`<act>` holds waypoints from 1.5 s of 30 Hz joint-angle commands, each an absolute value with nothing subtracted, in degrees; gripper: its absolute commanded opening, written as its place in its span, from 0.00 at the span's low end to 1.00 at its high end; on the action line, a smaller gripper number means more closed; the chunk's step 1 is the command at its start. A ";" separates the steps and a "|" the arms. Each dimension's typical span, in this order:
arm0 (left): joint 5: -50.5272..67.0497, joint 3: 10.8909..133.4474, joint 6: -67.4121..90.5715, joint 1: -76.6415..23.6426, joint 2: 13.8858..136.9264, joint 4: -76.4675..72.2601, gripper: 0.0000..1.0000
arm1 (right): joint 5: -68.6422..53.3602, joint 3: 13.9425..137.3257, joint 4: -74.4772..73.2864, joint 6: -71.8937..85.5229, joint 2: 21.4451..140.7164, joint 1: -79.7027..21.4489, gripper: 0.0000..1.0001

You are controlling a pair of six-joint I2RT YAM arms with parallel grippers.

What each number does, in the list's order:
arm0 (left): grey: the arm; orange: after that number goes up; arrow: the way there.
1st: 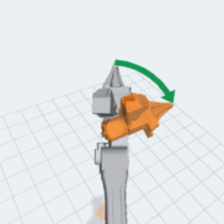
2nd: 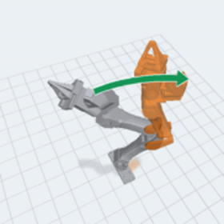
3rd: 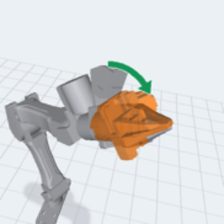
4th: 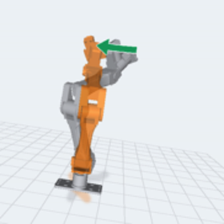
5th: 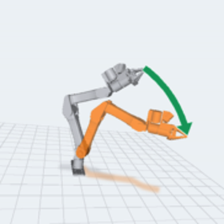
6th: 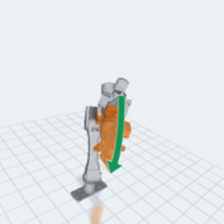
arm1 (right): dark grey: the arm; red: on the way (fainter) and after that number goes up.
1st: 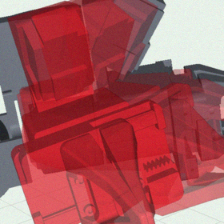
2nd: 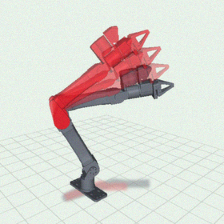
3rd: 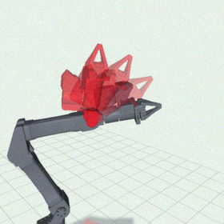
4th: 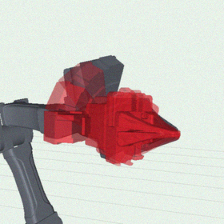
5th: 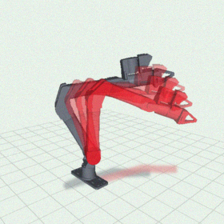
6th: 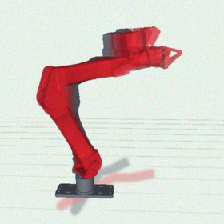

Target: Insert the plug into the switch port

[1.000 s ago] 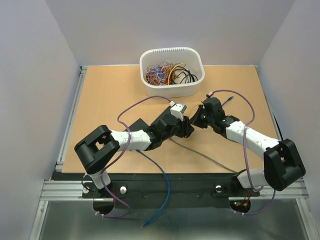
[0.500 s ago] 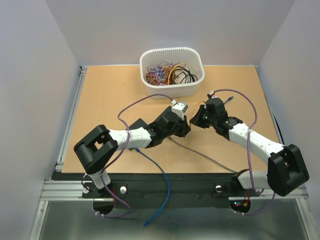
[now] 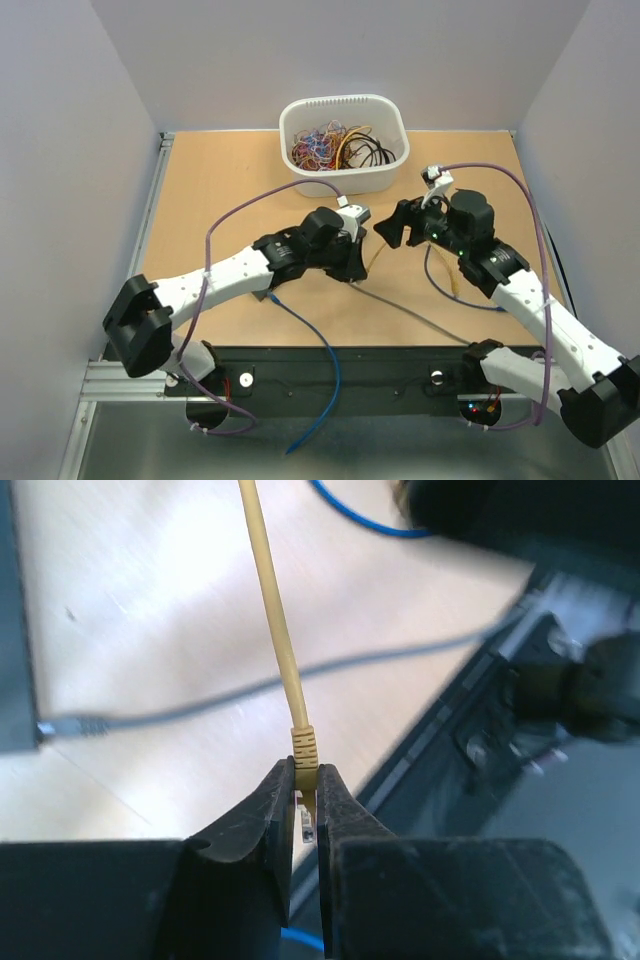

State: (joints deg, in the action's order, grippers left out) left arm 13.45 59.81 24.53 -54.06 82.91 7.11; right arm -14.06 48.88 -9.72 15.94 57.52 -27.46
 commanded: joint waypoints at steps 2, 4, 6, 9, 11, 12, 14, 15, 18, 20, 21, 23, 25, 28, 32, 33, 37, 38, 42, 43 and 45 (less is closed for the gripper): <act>27.40 60.56 27.68 -52.74 73.31 13.97 0.00 | -19.58 54.05 -10.54 5.56 54.58 -27.95 0.75; 31.61 60.03 29.08 -52.12 69.46 15.46 0.00 | -24.84 54.40 -10.99 4.75 53.62 -28.04 0.72; 34.35 60.21 29.79 -50.89 66.90 18.09 0.00 | -28.72 55.36 -10.99 4.57 53.18 -28.12 0.71; 37.88 61.17 29.97 -50.01 65.13 22.56 0.00 | -41.43 56.42 -11.25 5.36 52.65 -28.13 0.55; 39.19 61.43 29.18 -49.66 64.60 24.86 0.00 | -45.60 57.30 -12.30 5.97 52.65 -28.30 0.56; 39.63 61.44 29.01 -49.14 64.34 26.61 0.00 | -46.75 57.48 -12.83 5.89 52.39 -28.56 0.57; 40.69 61.35 28.65 -48.61 63.37 27.94 0.00 | -48.42 57.66 -13.97 5.80 50.99 -29.52 0.61; 40.69 61.61 28.39 -48.43 63.11 29.60 0.00 | -48.60 57.83 -14.15 6.15 50.45 -29.79 0.63; 41.13 62.48 27.78 -46.94 62.67 31.28 0.00 | -51.15 59.32 -16.25 6.33 50.45 -31.11 0.69; 41.48 63.36 27.77 -46.67 62.67 31.55 0.00 | -50.02 59.94 -17.92 5.54 50.80 -34.09 0.72; 41.57 64.41 27.77 -46.58 62.67 31.81 0.00 | -48.70 60.29 -19.32 4.67 51.32 -35.58 0.72; 41.57 65.56 27.51 -46.06 63.02 32.34 0.00 | -43.79 60.12 -20.30 4.13 52.20 -40.83 0.72; 41.66 67.23 27.07 -45.44 63.37 33.31 0.00 | -36.26 59.51 -21.27 3.25 53.95 -47.68 0.72; 41.75 69.08 26.63 -44.83 64.07 34.45 0.00 | -26.75 58.80 -22.41 1.76 55.81 -53.51 0.72; 41.57 70.14 26.37 -44.39 64.07 35.51 0.00 | -22.42 58.53 -22.06 0.62 56.78 -55.02 0.74; 41.66 70.22 26.37 -44.30 63.99 35.68 0.00 | -21.98 58.71 -22.06 0.53 56.69 -55.02 0.74; 41.66 70.22 26.46 -43.77 62.93 35.60 0.00 | -22.23 59.94 -21.97 -1.04 57.39 -55.19 0.75; 41.75 70.22 26.54 -43.68 62.84 35.60 0.00 | -22.24 60.03 -21.97 -1.05 58.26 -55.28 0.75; 42.45 69.35 27.07 -43.51 62.40 34.72 0.00 | -18.21 59.68 -20.83 -1.41 59.24 -57.91 0.76; 42.63 68.91 27.33 -43.51 62.23 34.11 0.00 | -16.11 59.59 -20.22 -1.49 59.67 -58.62 0.76; 42.80 68.56 27.25 -43.42 62.23 33.84 0.00 | -13.72 59.59 -19.60 -1.76 59.94 -60.55 0.76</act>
